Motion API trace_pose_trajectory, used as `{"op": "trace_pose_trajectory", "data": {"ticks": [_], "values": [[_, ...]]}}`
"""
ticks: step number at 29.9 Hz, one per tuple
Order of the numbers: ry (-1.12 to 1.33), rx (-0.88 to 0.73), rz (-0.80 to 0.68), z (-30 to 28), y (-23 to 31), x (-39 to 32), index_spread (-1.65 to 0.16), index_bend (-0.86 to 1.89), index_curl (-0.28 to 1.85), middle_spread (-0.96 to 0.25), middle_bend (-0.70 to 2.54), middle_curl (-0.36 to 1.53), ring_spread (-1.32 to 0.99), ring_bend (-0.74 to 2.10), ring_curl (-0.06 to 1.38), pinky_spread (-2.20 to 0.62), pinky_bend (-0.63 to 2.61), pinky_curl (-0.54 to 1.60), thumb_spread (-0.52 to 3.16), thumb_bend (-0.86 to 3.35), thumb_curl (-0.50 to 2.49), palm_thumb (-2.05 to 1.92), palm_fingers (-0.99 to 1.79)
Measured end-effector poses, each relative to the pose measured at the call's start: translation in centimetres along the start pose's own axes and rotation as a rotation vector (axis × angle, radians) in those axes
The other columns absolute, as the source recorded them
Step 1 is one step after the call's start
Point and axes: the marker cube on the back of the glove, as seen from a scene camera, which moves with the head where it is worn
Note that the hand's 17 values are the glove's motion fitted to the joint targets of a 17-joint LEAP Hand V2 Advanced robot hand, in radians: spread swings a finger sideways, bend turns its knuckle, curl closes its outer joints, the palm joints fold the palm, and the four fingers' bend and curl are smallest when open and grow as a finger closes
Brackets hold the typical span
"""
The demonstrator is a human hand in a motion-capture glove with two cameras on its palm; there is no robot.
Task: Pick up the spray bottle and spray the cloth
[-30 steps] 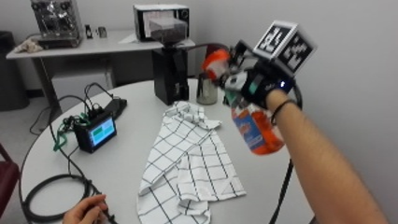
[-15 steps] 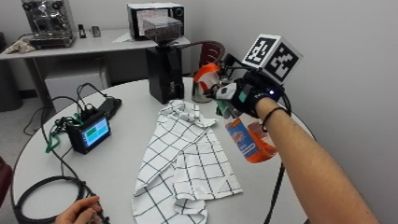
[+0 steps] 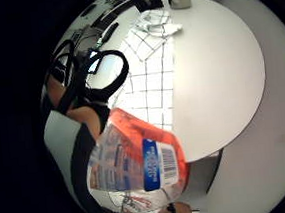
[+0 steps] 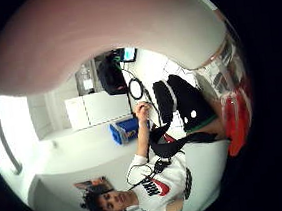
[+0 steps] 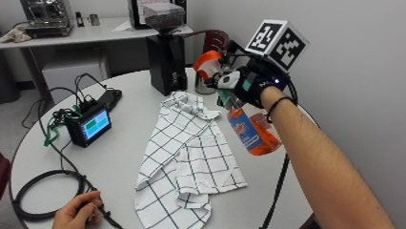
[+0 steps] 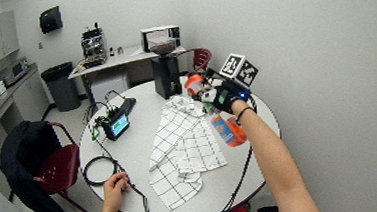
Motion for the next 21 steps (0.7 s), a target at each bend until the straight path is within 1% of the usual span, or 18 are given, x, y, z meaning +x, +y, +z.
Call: {"op": "trace_pose_trajectory", "data": {"ticks": [3, 7, 10, 13, 16, 18, 21], "values": [[0.035, -0.023, 0.018, 1.5, -0.1, 0.0, -0.16, 0.09, 0.23, -0.08, 0.59, 0.47, -0.09, 0.65, 0.42, 0.08, 0.26, 0.37, 1.24, -0.02, 0.37, 0.76, 1.15], [0.043, -0.100, 0.094, 5.2, -0.9, 3.9, -0.16, 0.09, 0.23, -0.08, 0.59, 0.47, -0.09, 0.65, 0.42, 0.07, 0.26, 0.37, 1.24, -0.02, 0.37, 0.76, 1.15], [0.006, -0.085, 0.098, 4.9, -0.1, 5.8, -0.17, 0.09, 0.23, -0.08, 0.59, 0.47, -0.09, 0.64, 0.42, 0.07, 0.26, 0.37, 1.24, -0.02, 0.37, 0.75, 1.15], [-0.051, 0.032, 0.036, 2.2, 2.0, 5.3, -0.16, 0.08, 0.23, -0.08, 0.59, 0.47, -0.08, 0.64, 0.42, 0.08, 0.26, 0.37, 1.24, -0.01, 0.36, 0.75, 1.14], [-0.108, 0.179, -0.075, 0.5, 3.2, 2.7, -0.16, 0.09, 0.23, -0.08, 0.59, 0.47, -0.08, 0.64, 0.42, 0.08, 0.25, 0.37, 1.25, -0.02, 0.36, 0.74, 1.13], [-0.159, 0.249, -0.162, 0.4, 3.2, 0.4, -0.16, 0.08, 0.22, -0.08, 0.59, 0.47, -0.08, 0.64, 0.42, 0.08, 0.25, 0.37, 1.24, -0.02, 0.36, 0.73, 1.13], [-0.249, 0.277, -0.281, 1.9, 1.9, -1.9, -0.17, 0.08, 0.22, -0.08, 0.58, 0.47, -0.08, 0.63, 0.42, 0.08, 0.25, 0.37, 1.25, -0.02, 0.35, 0.72, 1.12]]}}
